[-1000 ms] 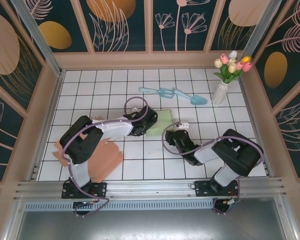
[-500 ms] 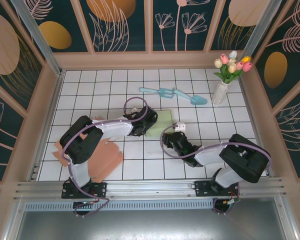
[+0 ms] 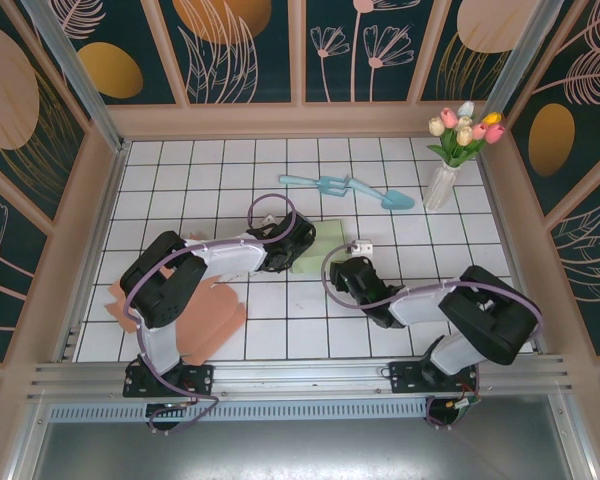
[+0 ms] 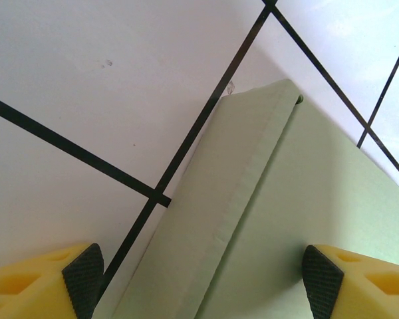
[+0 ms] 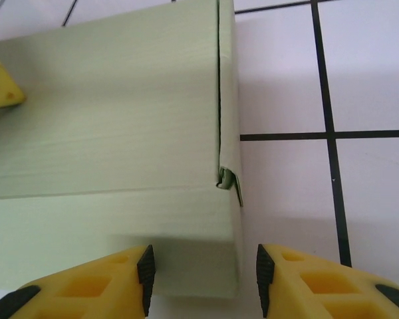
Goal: Fold the paper box
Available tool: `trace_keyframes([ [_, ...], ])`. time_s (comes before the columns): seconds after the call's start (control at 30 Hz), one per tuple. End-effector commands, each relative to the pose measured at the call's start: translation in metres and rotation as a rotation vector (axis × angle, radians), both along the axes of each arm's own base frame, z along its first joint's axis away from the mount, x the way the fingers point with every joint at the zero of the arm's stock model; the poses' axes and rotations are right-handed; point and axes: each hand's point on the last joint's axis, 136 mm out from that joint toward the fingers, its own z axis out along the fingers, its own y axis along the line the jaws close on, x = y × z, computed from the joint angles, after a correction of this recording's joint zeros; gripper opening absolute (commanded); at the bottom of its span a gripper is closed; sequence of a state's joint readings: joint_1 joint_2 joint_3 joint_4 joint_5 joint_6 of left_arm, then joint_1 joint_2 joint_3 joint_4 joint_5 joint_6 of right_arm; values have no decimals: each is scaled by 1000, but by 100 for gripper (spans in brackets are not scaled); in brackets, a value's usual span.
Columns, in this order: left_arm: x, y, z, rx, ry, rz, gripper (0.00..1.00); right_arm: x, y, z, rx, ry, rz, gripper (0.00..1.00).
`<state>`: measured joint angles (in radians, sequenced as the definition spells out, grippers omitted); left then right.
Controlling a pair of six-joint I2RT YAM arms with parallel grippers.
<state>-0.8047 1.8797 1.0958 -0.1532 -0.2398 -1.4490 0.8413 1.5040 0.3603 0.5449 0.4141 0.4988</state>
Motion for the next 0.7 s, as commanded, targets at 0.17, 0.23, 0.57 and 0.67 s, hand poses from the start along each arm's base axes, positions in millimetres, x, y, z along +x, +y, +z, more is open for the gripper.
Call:
trace_keyframes([
  [0.17, -39, 30, -49, 151, 192, -28, 80, 20, 13, -6, -7, -49, 8, 45],
  [0.23, -40, 30, -49, 150, 194, -33, 80, 24, 13, -2, -8, -86, 0, 45],
  [0.57, -39, 37, -44, 173, 179, -16, 80, 27, 17, 5, 42, -88, 15, 60],
  [0.67, -38, 39, -43, 183, 175, -6, 81, 20, 15, 14, 49, -75, 15, 62],
])
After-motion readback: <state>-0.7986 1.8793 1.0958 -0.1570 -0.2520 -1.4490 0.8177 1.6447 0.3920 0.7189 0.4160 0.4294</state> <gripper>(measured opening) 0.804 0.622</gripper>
